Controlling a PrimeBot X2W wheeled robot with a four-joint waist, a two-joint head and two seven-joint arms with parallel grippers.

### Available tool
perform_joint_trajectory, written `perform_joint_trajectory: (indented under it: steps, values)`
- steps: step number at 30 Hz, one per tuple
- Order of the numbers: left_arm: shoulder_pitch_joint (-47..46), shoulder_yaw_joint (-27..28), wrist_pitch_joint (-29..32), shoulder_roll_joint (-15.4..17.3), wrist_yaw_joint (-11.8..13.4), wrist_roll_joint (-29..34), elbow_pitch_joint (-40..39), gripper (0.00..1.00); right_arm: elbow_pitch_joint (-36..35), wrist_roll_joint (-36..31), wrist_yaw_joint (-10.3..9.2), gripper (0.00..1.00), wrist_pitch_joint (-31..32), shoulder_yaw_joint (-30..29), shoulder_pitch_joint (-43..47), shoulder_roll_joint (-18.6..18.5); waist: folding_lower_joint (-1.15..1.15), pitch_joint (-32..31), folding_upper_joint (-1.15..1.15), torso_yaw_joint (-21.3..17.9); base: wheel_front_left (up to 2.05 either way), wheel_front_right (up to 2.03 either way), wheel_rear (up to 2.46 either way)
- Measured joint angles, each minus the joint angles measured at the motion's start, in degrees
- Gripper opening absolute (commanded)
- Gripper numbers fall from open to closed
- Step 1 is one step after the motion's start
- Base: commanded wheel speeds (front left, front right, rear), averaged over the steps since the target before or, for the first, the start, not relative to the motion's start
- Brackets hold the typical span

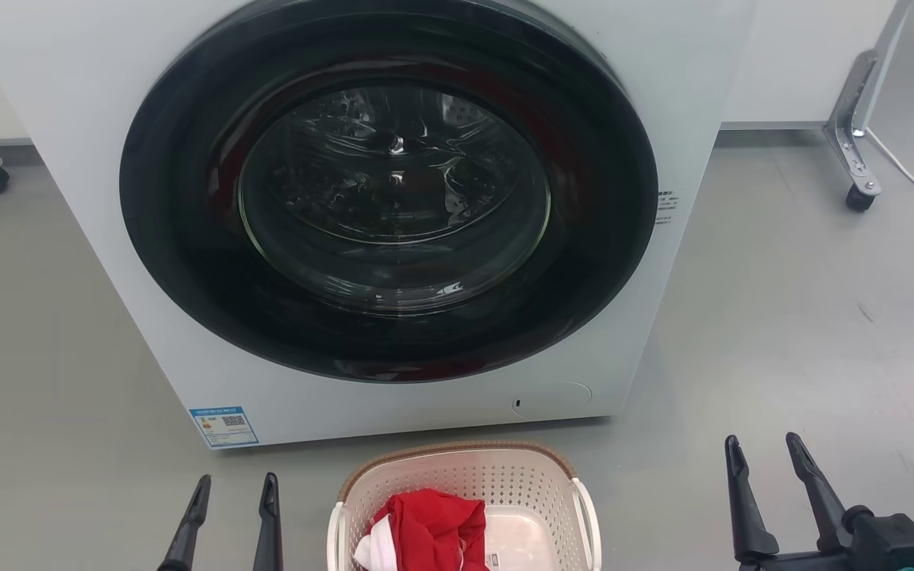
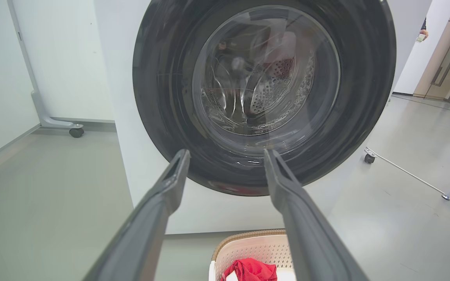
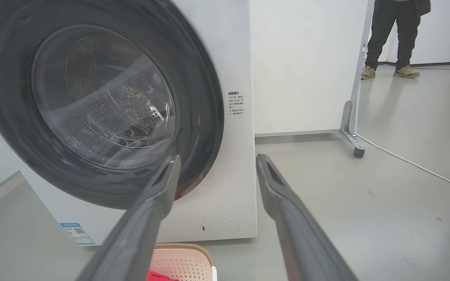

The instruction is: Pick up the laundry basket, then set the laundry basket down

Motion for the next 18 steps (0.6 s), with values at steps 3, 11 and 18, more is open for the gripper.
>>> perform_joint_trajectory:
  steps: [3,11,18]
  values:
    - [0.09,0.01,0.63,-0.40,0.00,0.10,-0.27,1.00,-0.29,-0.19,0.00,1.00,0.00,-0.03,0.02,0.19,0.00,-0.01,0.00,0.00,0.00,0.00,0.00]
    - [0.14,0.88,2.41,-0.98,0.00,0.99,-1.70,1.00,-1.12,-0.52,-0.01,1.00,0.00,-0.22,0.04,0.56,0.00,0.03,0.00,0.13,0.00,0.00,0.00]
    - [0.25,1.23,3.99,-1.36,0.00,2.46,-2.37,1.00,-1.42,-0.86,-0.01,1.00,0.00,-0.32,0.21,0.82,0.00,0.16,0.00,0.37,0.00,0.00,0.00]
